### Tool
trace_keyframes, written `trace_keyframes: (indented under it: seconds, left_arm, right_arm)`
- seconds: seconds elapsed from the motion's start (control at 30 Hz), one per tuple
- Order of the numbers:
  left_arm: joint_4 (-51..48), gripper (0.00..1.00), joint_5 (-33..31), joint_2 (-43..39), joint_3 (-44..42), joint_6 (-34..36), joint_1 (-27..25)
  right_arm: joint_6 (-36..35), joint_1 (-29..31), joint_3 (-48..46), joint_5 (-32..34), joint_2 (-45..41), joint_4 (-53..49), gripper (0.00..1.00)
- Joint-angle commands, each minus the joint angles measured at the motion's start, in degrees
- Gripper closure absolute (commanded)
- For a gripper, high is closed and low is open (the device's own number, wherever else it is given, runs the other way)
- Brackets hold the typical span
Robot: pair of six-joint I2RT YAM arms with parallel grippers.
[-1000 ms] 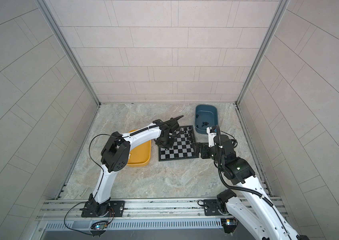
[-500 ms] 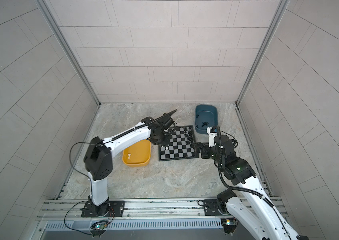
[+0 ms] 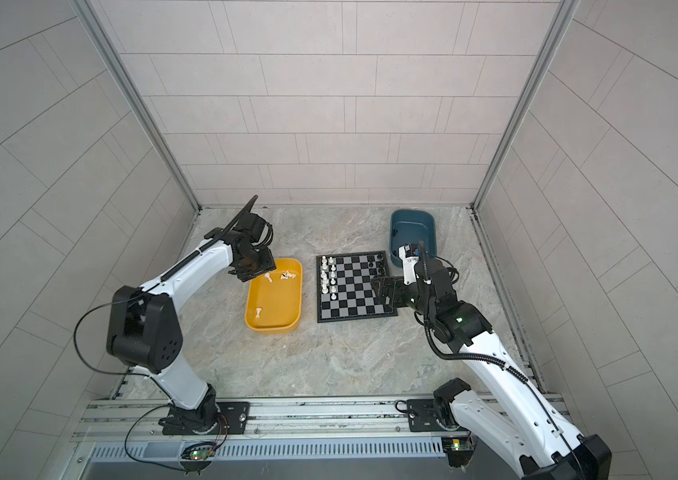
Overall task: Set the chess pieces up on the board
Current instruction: 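Move the left gripper back over the yellow tray, then lower the left gripper into the yellow tray and grasp a white piece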
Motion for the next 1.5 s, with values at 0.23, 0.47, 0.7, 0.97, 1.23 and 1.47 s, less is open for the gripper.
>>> trace_keyframes:
  seconds: [0.23,0.47,0.7,0.97,1.23,1.47]
  left_arm:
    - [4.55,0.48,-0.24,10.28,3.90,-4.61,2.48]
    - [9.21,0.55,-2.98,13.71,3.33,-6.23,2.53]
    - [14.86,0.62,-5.79,13.90,-1.84,-7.87,2.38]
    - [16.30,0.77,-3.79,13.89,-4.60,-8.98,1.89]
    - [16.02,0.84,-2.16,7.05,-11.49,-15.88,-0.63]
    - [18.69,0.74,-1.51,4.22,-16.31,-20.96,-3.89]
  right_arm:
    - [0.32,0.54,0.71,-1.84,0.95,3.73,0.04]
    - [0.07,0.55,0.61,-2.30,1.21,3.65,0.04]
    - [-0.13,0.50,0.48,-1.98,0.95,2.82,0.04]
    - [0.04,0.46,0.63,-1.46,0.34,2.19,0.04]
    - [0.37,0.46,0.32,-1.03,-0.30,1.69,0.05]
    - [0.67,0.45,-0.25,-0.92,-0.90,1.71,0.05]
